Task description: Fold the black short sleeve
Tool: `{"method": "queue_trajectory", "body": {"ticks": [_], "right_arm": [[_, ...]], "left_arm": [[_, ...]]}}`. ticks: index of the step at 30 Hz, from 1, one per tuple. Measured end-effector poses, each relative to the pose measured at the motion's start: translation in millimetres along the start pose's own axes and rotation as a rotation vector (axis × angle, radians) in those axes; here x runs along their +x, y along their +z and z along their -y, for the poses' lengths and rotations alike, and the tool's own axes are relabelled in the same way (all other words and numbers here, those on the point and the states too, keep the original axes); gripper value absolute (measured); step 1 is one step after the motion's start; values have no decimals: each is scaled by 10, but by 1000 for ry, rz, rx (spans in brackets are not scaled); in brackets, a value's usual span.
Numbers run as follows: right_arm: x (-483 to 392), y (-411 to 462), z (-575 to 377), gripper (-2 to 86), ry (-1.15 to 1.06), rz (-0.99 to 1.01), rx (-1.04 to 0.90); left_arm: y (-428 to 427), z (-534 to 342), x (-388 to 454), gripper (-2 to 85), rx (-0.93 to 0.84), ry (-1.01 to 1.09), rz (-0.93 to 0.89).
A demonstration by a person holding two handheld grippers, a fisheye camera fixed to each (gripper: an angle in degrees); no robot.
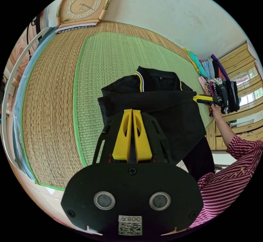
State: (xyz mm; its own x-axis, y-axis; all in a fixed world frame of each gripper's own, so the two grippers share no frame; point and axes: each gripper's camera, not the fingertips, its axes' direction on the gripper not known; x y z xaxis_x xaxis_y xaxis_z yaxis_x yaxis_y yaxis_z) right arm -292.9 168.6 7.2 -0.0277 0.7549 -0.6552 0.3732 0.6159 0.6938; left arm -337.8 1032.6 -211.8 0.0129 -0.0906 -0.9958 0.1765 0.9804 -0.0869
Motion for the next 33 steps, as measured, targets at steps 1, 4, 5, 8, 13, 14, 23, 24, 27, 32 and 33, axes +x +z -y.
{"method": "queue_trajectory", "body": {"ticks": [1,4,5,8,13,14,23,24,27,32,33], "right_arm": [[-21,22,11,53,2,-17,-5],[-65,74,9,33,3,-46,-8],[-76,85,4,29,2,-49,-8],[-131,117,-18,14,-1,-60,-6],[-149,45,-56,5,3,-57,21],[-141,17,-57,5,3,-56,29],[189,-68,278,5,34,-9,52],[254,18,351,5,45,-3,36],[445,276,500,5,84,44,-9],[732,523,418,12,169,119,8],[759,530,324,16,180,118,32]], "left_arm": [[-2,-19,5,0,-2,2,0],[-31,-67,1,0,9,-1,-8],[-48,-85,-10,0,16,-6,-15],[-111,-126,-35,0,35,-16,-27],[-270,-145,-47,1,72,-8,-37],[-310,-135,-54,1,82,-7,-40],[-351,209,-246,2,110,-56,-48],[-339,247,-264,2,110,-64,-47],[-254,446,-353,4,89,-96,-39],[-305,505,-421,18,115,-126,-41],[-316,479,-412,22,119,-120,-49]]}}
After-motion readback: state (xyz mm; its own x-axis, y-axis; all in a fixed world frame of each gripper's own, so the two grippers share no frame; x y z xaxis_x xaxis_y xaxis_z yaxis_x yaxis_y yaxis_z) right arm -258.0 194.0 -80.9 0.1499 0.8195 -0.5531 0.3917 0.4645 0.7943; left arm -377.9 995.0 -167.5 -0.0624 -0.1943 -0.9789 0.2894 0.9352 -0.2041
